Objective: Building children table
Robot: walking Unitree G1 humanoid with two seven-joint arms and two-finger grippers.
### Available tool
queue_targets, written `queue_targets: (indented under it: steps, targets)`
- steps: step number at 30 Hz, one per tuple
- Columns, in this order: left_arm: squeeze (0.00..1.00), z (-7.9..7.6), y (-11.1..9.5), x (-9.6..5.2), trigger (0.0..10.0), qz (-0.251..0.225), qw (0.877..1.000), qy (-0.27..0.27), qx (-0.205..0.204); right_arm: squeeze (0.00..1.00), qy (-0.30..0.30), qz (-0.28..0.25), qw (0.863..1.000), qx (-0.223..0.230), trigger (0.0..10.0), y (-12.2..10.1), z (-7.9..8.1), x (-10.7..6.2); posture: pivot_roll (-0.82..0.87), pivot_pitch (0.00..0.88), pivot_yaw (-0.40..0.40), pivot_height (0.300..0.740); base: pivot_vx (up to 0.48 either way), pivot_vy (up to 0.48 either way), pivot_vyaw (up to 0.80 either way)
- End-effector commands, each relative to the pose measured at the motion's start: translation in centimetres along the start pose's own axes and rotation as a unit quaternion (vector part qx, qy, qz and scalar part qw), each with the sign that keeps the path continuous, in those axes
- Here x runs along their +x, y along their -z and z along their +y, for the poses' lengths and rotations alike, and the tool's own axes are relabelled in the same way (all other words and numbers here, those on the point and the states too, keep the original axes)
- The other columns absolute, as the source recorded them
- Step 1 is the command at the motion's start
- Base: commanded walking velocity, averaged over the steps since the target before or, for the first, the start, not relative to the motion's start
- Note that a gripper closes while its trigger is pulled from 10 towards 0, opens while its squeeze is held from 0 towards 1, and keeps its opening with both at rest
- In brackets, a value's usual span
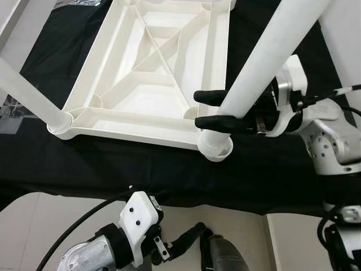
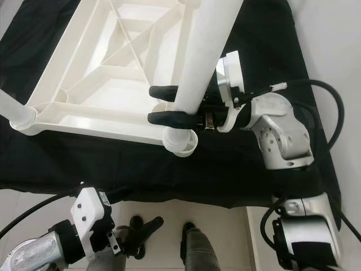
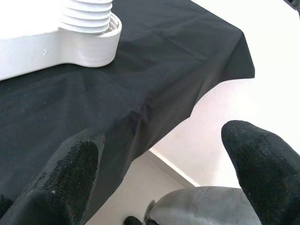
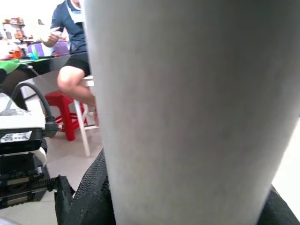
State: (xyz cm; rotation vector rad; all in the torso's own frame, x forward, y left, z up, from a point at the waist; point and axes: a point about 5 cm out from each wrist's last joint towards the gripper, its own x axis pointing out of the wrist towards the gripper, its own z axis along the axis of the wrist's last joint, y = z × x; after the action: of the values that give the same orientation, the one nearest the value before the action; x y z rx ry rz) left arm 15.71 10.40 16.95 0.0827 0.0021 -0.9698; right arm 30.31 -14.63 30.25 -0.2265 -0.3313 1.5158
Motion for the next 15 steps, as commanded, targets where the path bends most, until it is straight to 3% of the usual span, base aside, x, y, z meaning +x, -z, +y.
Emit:
queue_targets:
  steps: [1, 8, 15]
  targets:
    - [0.00, -0.58, 0.34, -0.53, 10.0, 0.020, 1.000, 0.004, -0.007, 0.00, -0.003, 0.037, 0.998, 0.054, 10.0, 2.28, 0.22, -0.64, 0.09, 0.464, -0.028, 0.740, 0.000, 0.000, 0.00]
    - [0.00, -1.09, 0.31, -0.86, 10.0, 0.025, 1.000, 0.001, -0.010, 0.00, -0.023, 0.042, 0.997, 0.058, 10.0, 1.83, -0.08, -1.29, 0.10, 0.479, -0.028, 0.740, 0.000, 0.000, 0.00]
    - [0.00, -1.17, 0.30, -0.99, 10.0, 0.029, 1.000, 0.002, -0.011, 0.00, -0.063, 0.042, 0.995, 0.068, 10.0, 2.07, 0.62, -0.67, 0.10, 0.490, -0.019, 0.740, 0.000, 0.000, 0.00]
